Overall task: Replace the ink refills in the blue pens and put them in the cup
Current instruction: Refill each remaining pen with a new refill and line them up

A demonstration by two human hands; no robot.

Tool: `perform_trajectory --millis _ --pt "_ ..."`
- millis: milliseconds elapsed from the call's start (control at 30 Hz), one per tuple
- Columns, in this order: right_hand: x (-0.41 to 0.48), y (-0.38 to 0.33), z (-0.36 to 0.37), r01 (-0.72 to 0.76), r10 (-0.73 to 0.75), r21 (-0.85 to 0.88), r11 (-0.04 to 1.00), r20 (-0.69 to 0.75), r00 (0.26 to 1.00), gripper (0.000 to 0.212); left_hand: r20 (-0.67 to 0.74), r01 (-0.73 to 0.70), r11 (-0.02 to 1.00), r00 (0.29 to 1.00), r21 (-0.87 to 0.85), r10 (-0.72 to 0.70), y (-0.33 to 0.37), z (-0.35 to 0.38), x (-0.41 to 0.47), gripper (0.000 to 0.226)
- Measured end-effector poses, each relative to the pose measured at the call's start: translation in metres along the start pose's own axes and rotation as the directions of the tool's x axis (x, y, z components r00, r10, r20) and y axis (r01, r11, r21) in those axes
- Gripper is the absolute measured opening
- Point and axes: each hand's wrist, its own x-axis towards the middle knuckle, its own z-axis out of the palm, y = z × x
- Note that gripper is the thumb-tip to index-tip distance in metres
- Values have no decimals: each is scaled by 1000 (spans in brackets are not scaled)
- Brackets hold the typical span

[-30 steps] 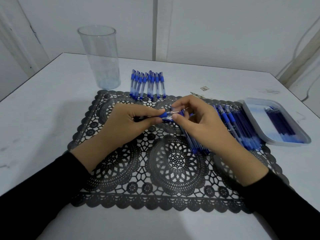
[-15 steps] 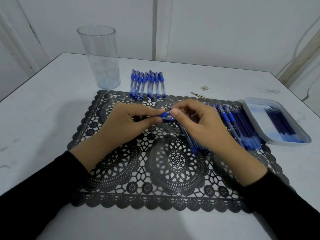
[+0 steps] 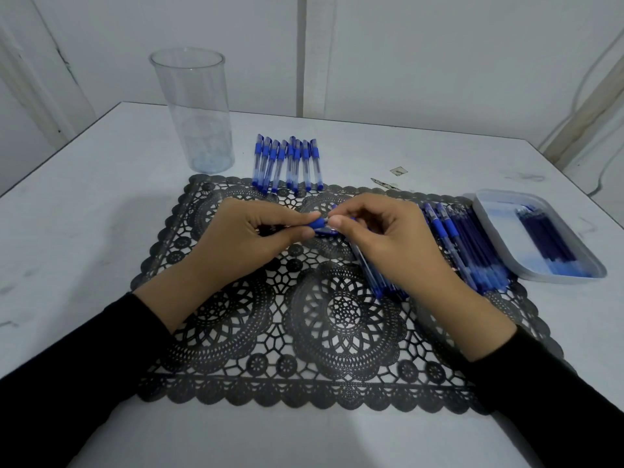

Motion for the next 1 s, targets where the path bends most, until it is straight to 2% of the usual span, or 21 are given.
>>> perform_trajectory --millis 67,133,233,333,400,467,533,600,700,800,1000 --pt "3 0 0 -30 30 39 999 -7 1000 8 -13 20 1000 1000 4 -20 -1 -1 1 31" --pt "5 1 -1 -48 48 0 999 -15 999 13 -26 49 999 998 11 -49 -3 -4 2 31" --pt "9 3 -2 -11 32 -270 963 73 997 20 -30 78 995 997 54 -77 -9 -11 3 31" --pt "14 8 2 151 -35 -539 829 219 975 29 -43 126 989 991 80 -123 -15 -17 4 29" --pt "17 11 7 218 -67 -636 741 253 965 28 -56 145 986 989 86 -140 -17 -18 4 28" --pt "19 12 12 238 -84 -671 702 253 964 23 -50 152 984 988 89 -148 -16 -17 4 28" --pt "20 12 13 241 -98 -661 710 246 964 18 -43 165 983 986 85 -161 -16 -17 4 27" --pt "19 9 10 205 -97 -604 770 206 974 16 -51 180 981 983 72 -176 -17 -18 4 27" --pt "16 5 -1 110 -51 -452 885 139 989 14 -69 186 981 981 55 -182 -18 -18 4 27" --pt "12 2 -13 19 8 -297 955 90 996 12 -60 164 984 985 66 -160 -18 -18 4 27" --pt "11 -1 -15 -46 51 -192 980 22 998 14 -15 130 991 991 44 -129 -15 -15 5 27"
